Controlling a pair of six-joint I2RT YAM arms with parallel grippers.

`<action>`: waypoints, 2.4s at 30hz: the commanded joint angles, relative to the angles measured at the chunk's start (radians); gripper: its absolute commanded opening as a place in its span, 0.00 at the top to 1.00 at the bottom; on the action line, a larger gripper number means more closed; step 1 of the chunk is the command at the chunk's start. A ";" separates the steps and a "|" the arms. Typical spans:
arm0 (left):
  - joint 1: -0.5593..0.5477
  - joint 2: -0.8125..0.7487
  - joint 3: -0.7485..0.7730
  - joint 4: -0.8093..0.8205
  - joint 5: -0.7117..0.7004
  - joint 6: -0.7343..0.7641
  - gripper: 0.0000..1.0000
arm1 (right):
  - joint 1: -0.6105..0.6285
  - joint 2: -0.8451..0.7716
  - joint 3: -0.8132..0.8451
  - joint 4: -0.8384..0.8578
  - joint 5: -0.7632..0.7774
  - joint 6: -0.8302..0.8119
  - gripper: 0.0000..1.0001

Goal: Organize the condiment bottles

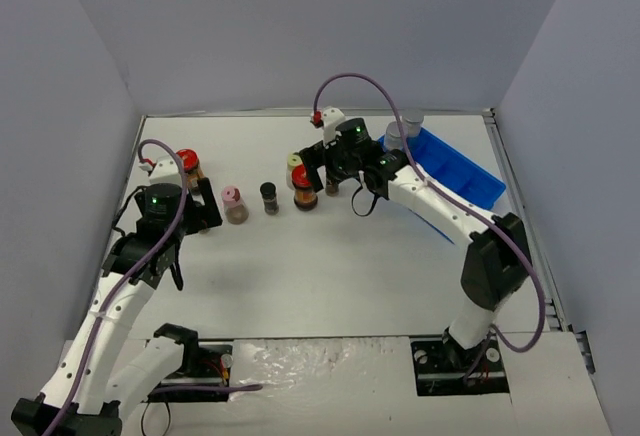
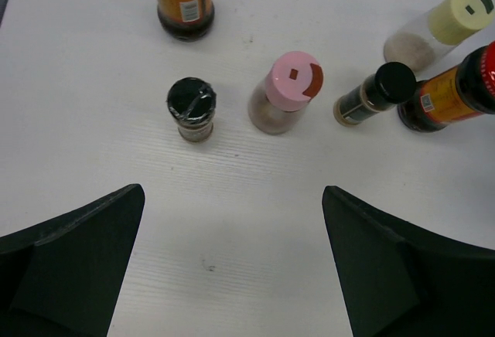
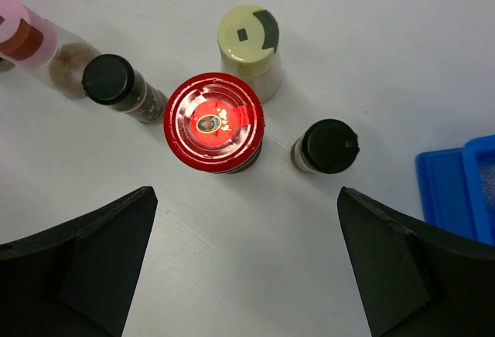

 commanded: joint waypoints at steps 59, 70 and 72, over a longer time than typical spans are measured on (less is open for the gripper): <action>0.043 -0.179 -0.155 0.052 0.158 0.039 0.03 | -0.611 -0.102 0.042 0.060 0.220 0.147 1.00; 0.043 -0.182 -0.156 0.050 0.151 0.037 0.03 | -0.618 0.060 0.119 0.166 0.169 0.104 1.00; 0.043 -0.181 -0.155 0.049 0.152 0.036 0.03 | -0.618 0.084 0.128 0.177 0.169 0.099 1.00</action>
